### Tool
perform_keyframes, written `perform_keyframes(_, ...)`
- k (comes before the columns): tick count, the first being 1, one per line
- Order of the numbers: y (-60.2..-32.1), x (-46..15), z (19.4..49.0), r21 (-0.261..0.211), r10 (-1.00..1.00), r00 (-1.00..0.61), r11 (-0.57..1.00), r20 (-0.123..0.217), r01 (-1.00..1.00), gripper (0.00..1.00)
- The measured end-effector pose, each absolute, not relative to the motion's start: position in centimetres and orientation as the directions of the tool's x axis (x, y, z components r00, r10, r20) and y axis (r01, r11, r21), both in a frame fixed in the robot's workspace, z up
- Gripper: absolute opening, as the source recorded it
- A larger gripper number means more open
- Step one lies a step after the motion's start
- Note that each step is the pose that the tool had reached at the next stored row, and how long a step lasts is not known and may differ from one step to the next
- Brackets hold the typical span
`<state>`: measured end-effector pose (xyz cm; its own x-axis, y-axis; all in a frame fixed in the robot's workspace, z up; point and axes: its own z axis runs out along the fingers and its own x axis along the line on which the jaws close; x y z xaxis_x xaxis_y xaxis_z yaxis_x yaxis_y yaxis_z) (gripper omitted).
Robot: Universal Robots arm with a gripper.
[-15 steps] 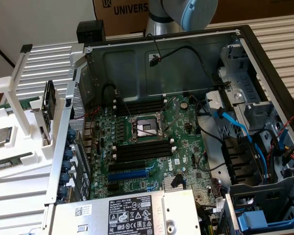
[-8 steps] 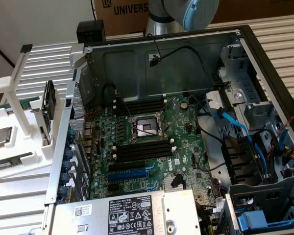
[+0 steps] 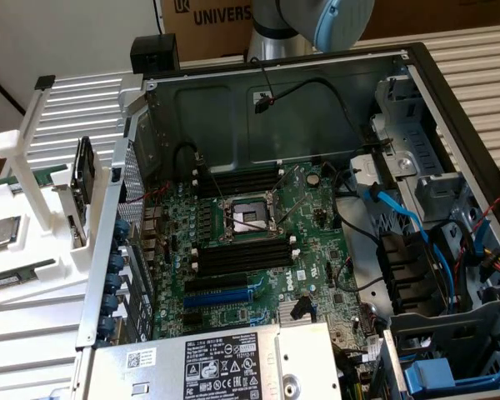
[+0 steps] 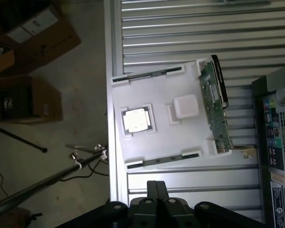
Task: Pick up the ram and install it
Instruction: 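Reach for the ram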
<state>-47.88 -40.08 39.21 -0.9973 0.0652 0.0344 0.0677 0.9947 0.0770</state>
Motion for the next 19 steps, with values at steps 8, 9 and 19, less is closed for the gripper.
perform_keyframes(8, -40.22, -47.23, 39.21, 0.077, 0.065, -0.997, 0.995, 0.035, 0.068, 0.11)
perform_keyframes(9, -40.22, -47.23, 39.21, 0.077, 0.065, -0.997, 0.995, 0.035, 0.068, 0.11)
perform_keyframes(19, -40.04, -47.21, 39.20, 0.077, 0.065, -0.997, 0.995, 0.035, 0.068, 0.11)
